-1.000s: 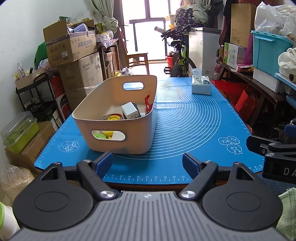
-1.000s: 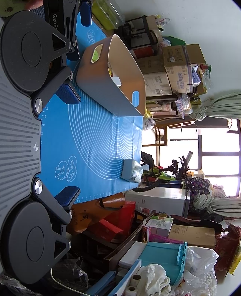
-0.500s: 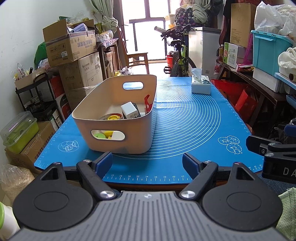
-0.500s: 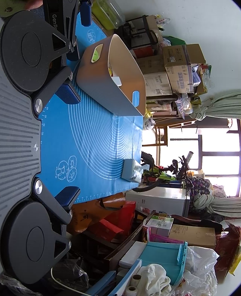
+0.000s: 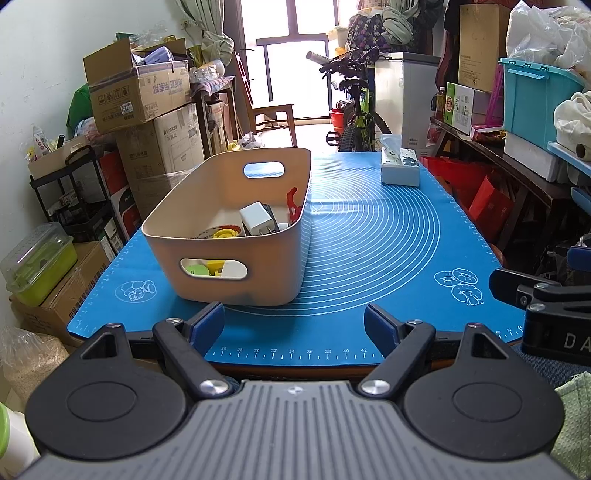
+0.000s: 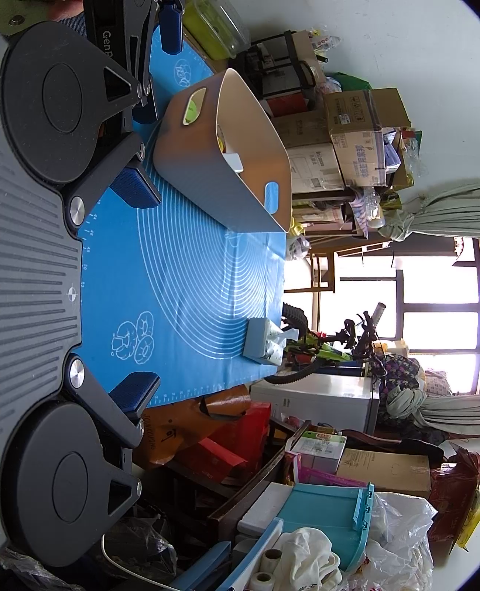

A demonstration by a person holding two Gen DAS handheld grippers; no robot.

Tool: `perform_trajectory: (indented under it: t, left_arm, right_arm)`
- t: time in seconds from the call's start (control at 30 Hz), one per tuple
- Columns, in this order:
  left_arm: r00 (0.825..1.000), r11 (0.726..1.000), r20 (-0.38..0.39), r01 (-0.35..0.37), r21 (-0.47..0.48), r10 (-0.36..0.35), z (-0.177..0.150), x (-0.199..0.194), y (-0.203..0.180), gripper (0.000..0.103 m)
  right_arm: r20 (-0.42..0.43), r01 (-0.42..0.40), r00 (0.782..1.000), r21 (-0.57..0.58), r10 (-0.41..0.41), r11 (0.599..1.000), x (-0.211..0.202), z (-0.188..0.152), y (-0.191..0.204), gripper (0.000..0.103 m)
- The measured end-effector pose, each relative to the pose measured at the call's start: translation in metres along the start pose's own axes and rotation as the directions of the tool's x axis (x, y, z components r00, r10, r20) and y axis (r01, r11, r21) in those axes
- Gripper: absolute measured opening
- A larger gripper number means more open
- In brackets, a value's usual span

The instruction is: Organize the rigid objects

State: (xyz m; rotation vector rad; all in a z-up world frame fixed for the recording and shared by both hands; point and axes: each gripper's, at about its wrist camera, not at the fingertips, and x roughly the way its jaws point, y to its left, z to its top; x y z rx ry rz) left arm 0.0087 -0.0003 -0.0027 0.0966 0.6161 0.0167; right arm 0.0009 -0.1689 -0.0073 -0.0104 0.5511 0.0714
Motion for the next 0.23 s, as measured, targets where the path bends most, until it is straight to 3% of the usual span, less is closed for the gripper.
perform_trajectory:
  t: [0.23]
  left_arm:
    - [1.0,1.0,-0.005,-0.001,0.002,0.001,-0.0019,0.0008,-0.0022,0.083]
  right_arm:
    - [0.0,0.0,1.0,0.0,0.0,1.0,0.0001,0.0002,-0.0002,0.095]
